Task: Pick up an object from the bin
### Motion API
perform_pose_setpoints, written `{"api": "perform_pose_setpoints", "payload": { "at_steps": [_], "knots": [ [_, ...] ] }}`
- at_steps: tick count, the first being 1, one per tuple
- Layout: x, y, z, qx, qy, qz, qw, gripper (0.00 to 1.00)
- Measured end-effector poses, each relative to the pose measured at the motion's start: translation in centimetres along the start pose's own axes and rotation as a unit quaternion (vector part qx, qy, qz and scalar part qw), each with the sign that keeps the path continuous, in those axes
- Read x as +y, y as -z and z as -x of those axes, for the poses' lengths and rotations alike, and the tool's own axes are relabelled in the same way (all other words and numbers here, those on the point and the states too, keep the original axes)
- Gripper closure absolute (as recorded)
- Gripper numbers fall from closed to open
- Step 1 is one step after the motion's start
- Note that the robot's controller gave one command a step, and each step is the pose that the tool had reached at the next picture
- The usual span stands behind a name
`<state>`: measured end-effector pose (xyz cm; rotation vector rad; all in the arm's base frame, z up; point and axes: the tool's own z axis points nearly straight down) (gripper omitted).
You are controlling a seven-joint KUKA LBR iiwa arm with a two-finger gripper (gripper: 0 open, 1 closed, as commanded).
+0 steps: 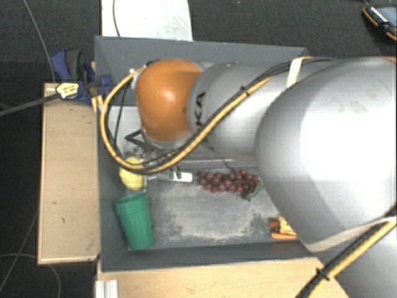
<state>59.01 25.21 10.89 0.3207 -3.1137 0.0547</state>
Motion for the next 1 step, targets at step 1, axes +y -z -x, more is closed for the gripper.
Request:
{"api": "perform_pose_setpoints", "payload": {
  "at_steps": [1],
  "knots": [
    [-0.10,3.71,0.09,-0.0027,-0.001,0.000,1.0000,1.00]
  ]
}}
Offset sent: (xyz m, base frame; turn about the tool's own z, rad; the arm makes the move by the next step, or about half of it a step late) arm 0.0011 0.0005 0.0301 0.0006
